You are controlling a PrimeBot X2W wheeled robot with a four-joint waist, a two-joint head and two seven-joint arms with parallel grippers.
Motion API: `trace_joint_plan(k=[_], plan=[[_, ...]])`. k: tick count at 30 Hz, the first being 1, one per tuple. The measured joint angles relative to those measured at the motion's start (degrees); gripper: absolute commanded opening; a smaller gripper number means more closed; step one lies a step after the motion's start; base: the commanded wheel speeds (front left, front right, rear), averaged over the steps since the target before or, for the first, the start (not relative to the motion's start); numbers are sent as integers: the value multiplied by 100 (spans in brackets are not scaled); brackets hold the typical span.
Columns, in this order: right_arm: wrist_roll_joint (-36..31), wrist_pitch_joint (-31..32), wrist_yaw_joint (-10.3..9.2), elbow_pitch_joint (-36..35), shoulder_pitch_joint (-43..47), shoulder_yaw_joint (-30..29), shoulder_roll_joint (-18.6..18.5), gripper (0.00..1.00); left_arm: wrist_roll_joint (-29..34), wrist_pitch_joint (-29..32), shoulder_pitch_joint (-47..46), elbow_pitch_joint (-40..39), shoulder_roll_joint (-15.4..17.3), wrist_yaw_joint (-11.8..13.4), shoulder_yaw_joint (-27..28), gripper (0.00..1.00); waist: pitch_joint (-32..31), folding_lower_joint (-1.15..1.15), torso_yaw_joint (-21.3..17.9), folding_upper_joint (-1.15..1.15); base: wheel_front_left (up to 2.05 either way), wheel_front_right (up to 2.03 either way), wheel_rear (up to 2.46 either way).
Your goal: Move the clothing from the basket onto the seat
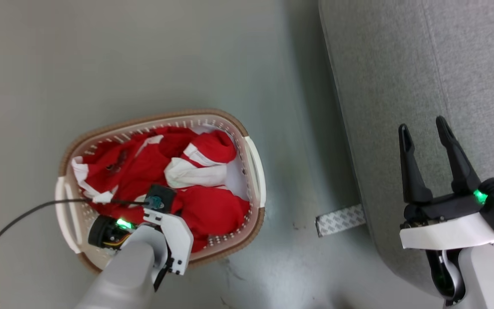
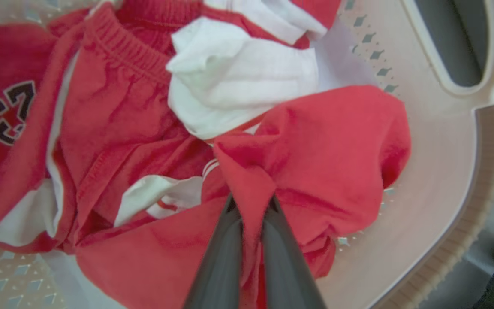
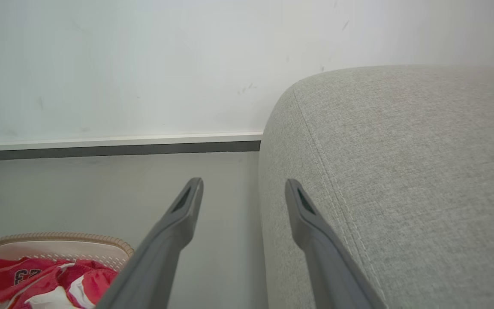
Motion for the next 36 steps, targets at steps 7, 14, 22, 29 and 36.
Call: trace_joint_plan(k=[7, 14, 22, 29, 36], plan=[[49, 0, 0, 188, 194, 10, 48, 100, -361, -476, 257, -91, -45, -85, 114, 0, -641, 0, 162, 0, 0, 0, 0], [64, 0, 0, 423, 625, 76, 80, 100, -800, -627, 677, -544, -52, -263, 169, 0, -1664, -1, 362, 0, 0, 0, 0], [56, 0, 0, 589, 1127, 13, 66, 100, -1321, -548, 982, -1558, -52, -404, -144, 0, -2912, -2, 613, 0, 0, 0, 0], [-13, 0, 0, 644, 1362, 101, -80, 100, -1537, -129, 1043, -2684, -42, -401, -256, 0, -3713, -3, 834, 0, 0, 0, 0], [-47, 0, 0, 488, 1275, 509, -494, 100, -1547, 517, 1120, -4246, 182, -293, -323, 0, -4081, -3, 948, 0, 0, 0, 0]])
